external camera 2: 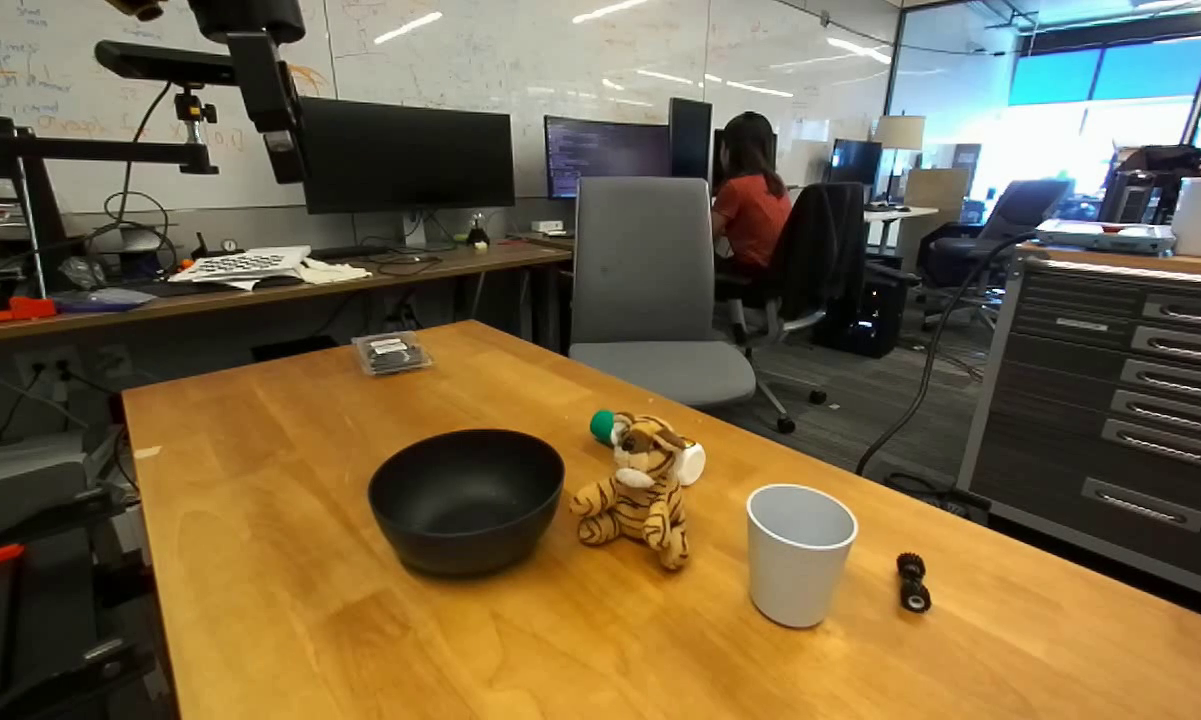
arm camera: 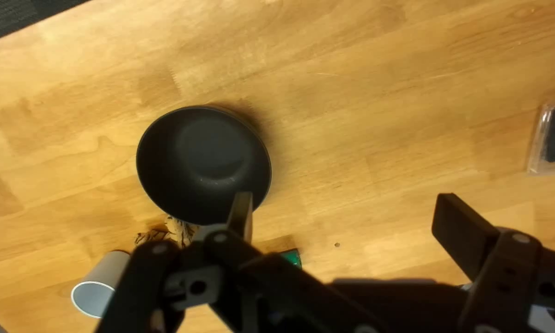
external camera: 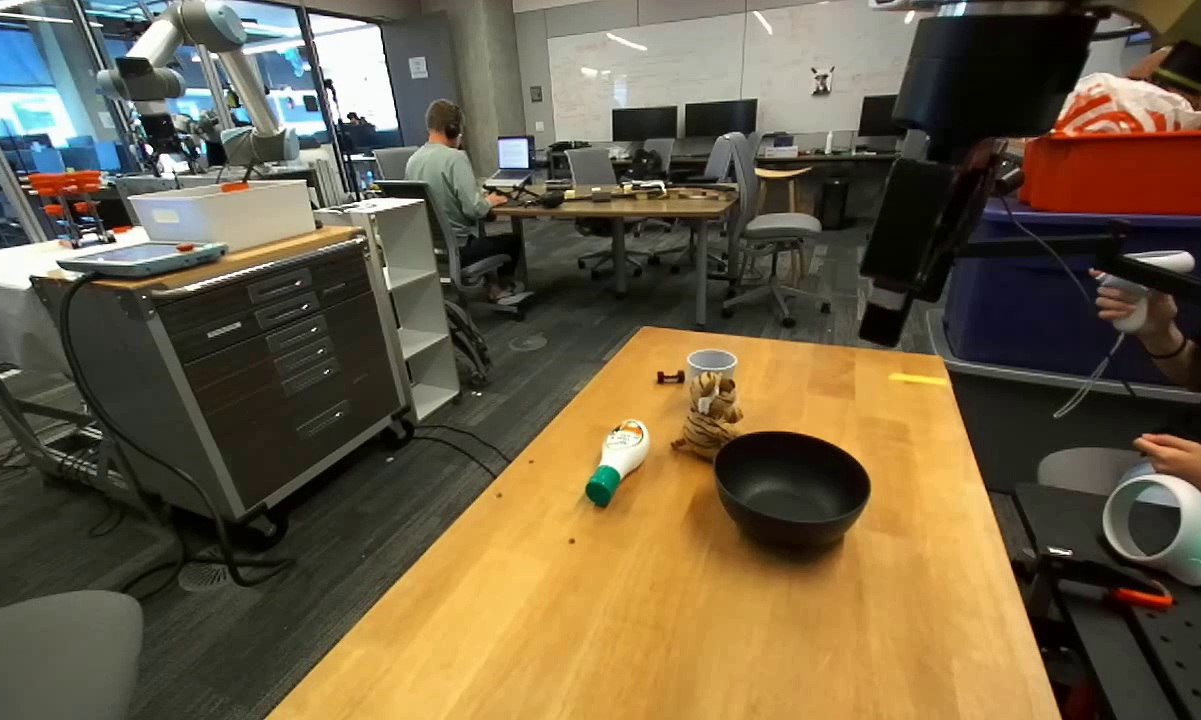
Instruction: Take the toy tiger from the table and place it in the black bowl
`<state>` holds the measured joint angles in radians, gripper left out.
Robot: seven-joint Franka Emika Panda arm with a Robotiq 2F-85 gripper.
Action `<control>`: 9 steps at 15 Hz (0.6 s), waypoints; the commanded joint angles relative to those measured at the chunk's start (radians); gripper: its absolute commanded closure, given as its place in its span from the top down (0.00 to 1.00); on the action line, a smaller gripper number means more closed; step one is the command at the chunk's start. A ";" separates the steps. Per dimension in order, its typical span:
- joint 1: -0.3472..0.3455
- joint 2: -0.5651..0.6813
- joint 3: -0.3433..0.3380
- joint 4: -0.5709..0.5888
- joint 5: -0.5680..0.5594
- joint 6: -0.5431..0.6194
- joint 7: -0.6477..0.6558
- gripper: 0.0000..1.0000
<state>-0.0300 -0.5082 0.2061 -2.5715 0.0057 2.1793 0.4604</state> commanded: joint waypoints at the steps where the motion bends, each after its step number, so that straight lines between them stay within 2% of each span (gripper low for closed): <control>1: -0.042 0.069 0.002 0.042 -0.024 0.073 0.105 1.00; 5: -0.106 0.171 -0.006 0.109 -0.046 0.153 0.239 1.00; 7: -0.145 0.229 -0.008 0.142 -0.095 0.217 0.342 1.00; 9: -0.176 0.298 -0.017 0.187 -0.159 0.233 0.450 1.00</control>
<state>-0.1682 -0.3191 0.1976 -2.4713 -0.0732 2.3807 0.7634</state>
